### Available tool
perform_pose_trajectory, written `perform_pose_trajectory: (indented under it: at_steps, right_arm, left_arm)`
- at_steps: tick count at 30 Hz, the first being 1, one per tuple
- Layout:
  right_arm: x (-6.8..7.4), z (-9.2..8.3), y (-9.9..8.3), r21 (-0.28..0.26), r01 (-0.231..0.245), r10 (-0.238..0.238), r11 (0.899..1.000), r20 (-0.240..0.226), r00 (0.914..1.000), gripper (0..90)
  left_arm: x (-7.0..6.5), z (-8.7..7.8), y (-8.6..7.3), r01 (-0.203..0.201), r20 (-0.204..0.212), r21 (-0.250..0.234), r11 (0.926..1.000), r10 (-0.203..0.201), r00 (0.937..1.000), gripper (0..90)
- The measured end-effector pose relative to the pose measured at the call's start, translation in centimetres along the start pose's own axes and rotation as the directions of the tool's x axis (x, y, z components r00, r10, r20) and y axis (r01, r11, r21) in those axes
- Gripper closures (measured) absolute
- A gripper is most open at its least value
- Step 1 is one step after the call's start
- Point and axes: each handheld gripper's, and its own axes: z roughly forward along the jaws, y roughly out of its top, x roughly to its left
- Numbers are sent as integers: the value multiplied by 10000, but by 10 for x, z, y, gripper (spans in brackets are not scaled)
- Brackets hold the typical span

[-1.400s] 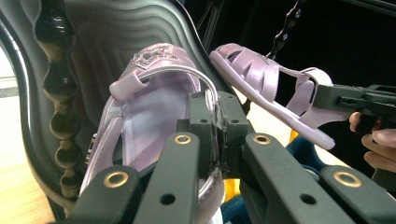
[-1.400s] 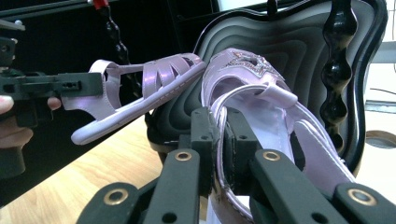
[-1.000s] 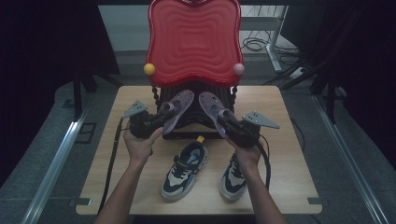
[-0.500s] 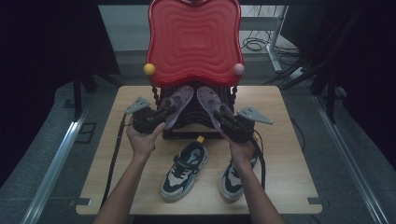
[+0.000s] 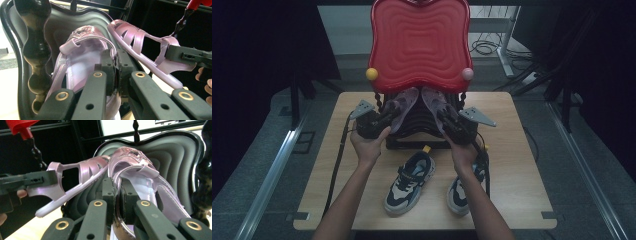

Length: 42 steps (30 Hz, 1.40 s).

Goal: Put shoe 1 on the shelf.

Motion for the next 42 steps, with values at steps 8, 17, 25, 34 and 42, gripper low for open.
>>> perform_pose_trajectory:
  at_steps: [8, 17, 25, 34, 42]
  right_arm:
    - [-2, 9, 3, -152, -48, 52, 9999, 215, 9998, 843]
    - [-2, 17, 7, -279, -173, 183, 9995, 363, 9992, 842]
    - [-1, 27, 6, -348, 71, -43, 9994, 786, 9969, 842]
    - [-2, 42, -1, -413, 214, -163, 9989, 1204, 9926, 842]
    - [-4, 56, -6, -606, 382, -277, 9974, 1652, 9859, 842]
  left_arm:
    - [-2, 6, 4, -226, -104, 78, 9997, 227, 9997, 869]
    - [-3, 17, 6, -191, -278, -11, 9998, 190, 9994, 870]
    - [1, 28, 5, -219, -491, -71, 9997, 215, 9986, 869]
    - [3, 37, 6, -488, -705, -280, 9984, 468, 9964, 869]
    - [5, 44, 2, -736, -965, -317, 9968, 702, 9929, 867]
